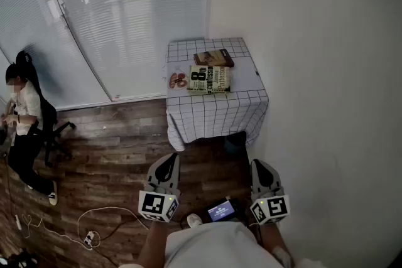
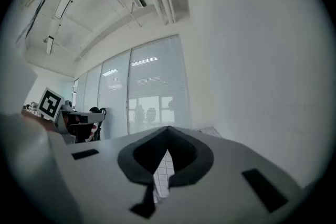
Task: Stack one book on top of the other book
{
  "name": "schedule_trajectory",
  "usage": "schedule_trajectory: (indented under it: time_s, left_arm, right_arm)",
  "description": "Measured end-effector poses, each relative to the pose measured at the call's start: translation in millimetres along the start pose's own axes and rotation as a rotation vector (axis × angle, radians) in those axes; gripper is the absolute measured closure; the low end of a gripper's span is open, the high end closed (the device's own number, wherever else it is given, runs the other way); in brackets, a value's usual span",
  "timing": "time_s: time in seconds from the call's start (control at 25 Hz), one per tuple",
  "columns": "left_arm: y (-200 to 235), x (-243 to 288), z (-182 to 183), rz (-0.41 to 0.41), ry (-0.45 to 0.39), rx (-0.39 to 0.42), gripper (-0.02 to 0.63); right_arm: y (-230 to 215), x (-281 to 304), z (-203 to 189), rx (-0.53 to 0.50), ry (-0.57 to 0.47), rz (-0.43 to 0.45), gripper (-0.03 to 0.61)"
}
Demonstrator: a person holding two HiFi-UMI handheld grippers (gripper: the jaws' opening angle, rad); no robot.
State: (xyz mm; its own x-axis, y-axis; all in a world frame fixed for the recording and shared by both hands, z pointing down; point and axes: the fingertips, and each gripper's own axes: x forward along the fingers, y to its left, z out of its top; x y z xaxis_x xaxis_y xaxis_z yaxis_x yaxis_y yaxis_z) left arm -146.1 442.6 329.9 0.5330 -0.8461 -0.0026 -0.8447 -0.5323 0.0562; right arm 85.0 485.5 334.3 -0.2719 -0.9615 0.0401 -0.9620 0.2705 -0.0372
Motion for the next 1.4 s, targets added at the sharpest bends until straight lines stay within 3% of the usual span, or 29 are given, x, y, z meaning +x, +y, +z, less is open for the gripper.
schedule_trajectory:
  time_s: [0.36,0.96,1.4]
  left_arm:
    - [-2.3,-7.5,-0.4,-0.004,-0.014,0.025,0.607]
    - [16.9,-14.0,-6.0,-0.017,-0.015,0.017,0.607]
    - [41.2,21.5,-14.2,-0.017,0.005,0.008,0.609]
  right_arm:
    - [-8.8,0.5,-1.5,0.028,-0.006,-0.043,0.574]
    - [4.4,12.7,-9.5,0.091,0.003,-0.039,0.572]
    - [-16.0,54.7,-15.1,0.100,0.036,-0.086,0.573]
